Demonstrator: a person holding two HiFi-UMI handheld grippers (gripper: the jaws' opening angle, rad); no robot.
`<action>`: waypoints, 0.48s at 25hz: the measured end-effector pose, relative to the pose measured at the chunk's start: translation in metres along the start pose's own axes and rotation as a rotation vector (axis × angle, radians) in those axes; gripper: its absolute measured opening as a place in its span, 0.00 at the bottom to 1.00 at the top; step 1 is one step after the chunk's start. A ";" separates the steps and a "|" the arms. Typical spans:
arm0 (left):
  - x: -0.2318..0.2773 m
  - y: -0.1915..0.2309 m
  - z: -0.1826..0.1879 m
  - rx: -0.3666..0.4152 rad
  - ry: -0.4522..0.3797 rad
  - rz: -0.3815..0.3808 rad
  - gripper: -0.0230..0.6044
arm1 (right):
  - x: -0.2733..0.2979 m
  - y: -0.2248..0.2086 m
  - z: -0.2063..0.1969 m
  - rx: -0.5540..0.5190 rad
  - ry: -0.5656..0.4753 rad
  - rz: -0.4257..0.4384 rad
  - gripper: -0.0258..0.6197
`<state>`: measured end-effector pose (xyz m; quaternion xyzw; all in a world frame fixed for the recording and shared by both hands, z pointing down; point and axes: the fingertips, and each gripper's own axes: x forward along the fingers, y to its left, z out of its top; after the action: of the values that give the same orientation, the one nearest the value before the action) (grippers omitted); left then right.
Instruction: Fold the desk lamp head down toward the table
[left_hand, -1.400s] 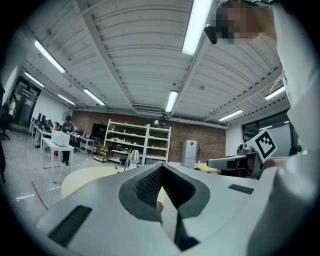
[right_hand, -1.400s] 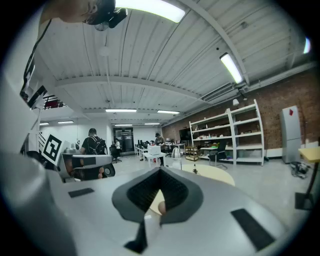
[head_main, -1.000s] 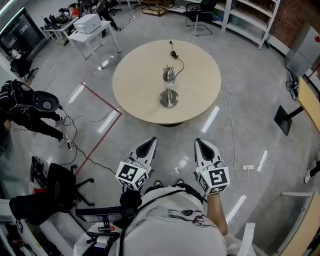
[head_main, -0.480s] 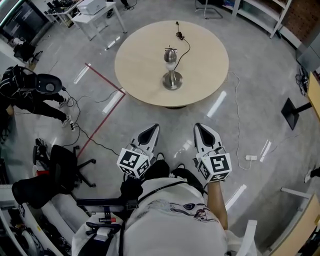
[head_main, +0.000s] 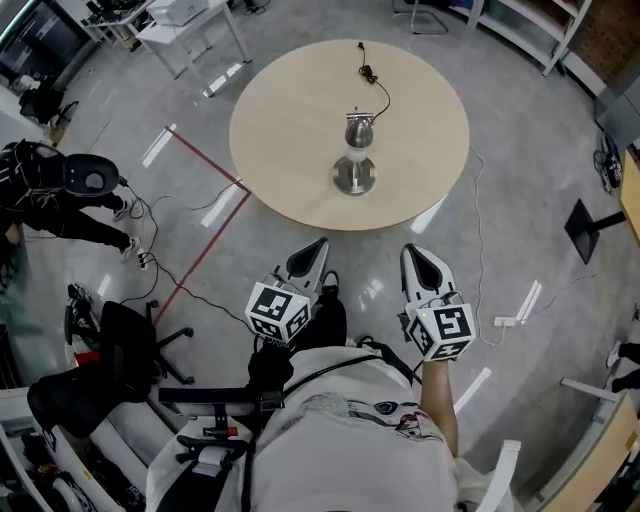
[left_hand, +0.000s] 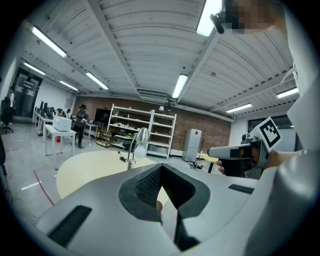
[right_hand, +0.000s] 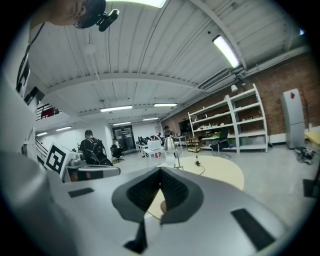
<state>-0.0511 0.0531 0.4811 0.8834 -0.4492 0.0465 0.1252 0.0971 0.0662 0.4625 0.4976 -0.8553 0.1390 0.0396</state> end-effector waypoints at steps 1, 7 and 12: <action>0.009 0.008 0.003 0.004 0.005 -0.009 0.04 | 0.010 -0.003 0.002 0.005 -0.001 -0.007 0.04; 0.052 0.061 0.021 -0.011 0.036 -0.057 0.04 | 0.074 -0.013 0.028 0.014 -0.001 -0.037 0.04; 0.070 0.095 0.023 -0.011 0.059 -0.101 0.03 | 0.114 -0.019 0.036 0.028 -0.002 -0.064 0.04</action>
<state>-0.0873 -0.0613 0.4898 0.9025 -0.4003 0.0637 0.1455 0.0592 -0.0481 0.4553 0.5252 -0.8370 0.1491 0.0363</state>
